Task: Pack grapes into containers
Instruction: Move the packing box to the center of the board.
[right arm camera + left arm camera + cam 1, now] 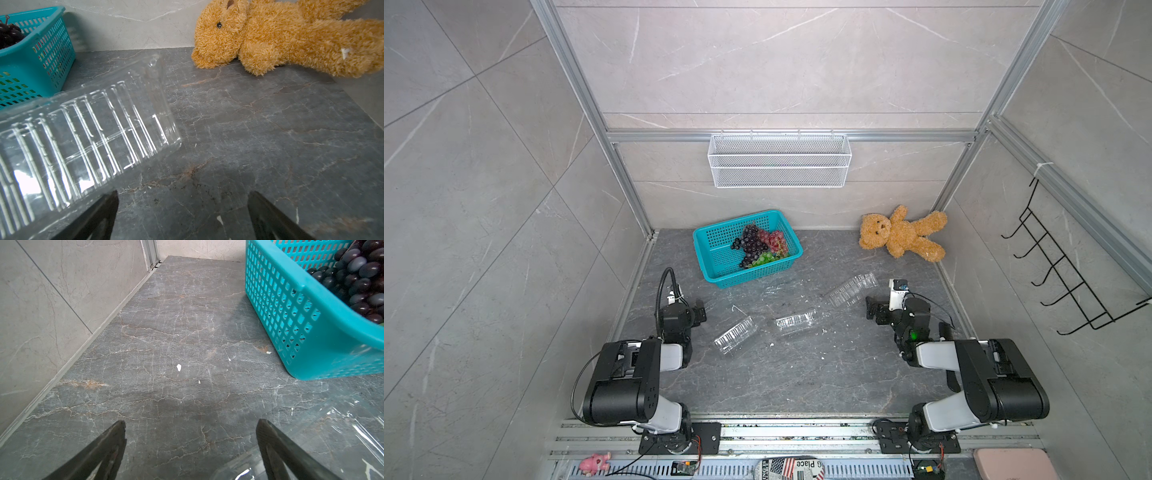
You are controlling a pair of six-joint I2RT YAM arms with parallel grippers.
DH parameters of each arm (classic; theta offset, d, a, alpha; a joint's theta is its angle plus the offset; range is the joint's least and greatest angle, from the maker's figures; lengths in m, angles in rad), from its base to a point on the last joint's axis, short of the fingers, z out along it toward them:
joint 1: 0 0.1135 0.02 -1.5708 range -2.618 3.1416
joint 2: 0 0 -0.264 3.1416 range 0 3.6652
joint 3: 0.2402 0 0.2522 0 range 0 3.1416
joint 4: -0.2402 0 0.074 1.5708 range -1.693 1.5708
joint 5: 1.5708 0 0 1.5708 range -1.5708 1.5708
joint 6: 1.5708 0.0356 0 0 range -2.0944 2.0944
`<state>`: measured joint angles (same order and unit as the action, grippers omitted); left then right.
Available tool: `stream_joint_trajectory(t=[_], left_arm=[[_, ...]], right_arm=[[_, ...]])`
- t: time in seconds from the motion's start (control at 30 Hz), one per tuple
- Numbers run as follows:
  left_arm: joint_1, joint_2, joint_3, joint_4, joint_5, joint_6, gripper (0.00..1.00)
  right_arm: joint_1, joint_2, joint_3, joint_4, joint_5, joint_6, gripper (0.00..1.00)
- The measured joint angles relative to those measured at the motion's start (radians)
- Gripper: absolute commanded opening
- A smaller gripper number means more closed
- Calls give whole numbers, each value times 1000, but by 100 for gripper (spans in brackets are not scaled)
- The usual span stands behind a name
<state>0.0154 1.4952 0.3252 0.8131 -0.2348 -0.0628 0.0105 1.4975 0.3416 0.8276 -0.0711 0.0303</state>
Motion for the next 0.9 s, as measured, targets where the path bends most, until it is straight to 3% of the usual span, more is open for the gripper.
stream_joint_trajectory(t=[0.47, 0.63, 0.77, 0.9], left_arm=[[-3, 0, 0, 3, -4, 0, 100], [-28, -16, 0, -8, -58, 8, 99], [-104, -168, 43, -191, -170, 17, 99], [-126, -321, 162, -409, -247, -84, 100]], right_arm=[[2, 0, 24, -16, 83, 11, 99], [14, -56, 77, -161, 141, 32, 99], [14, -134, 122, -266, 201, 80, 99], [16, -249, 122, -415, 278, 153, 99]])
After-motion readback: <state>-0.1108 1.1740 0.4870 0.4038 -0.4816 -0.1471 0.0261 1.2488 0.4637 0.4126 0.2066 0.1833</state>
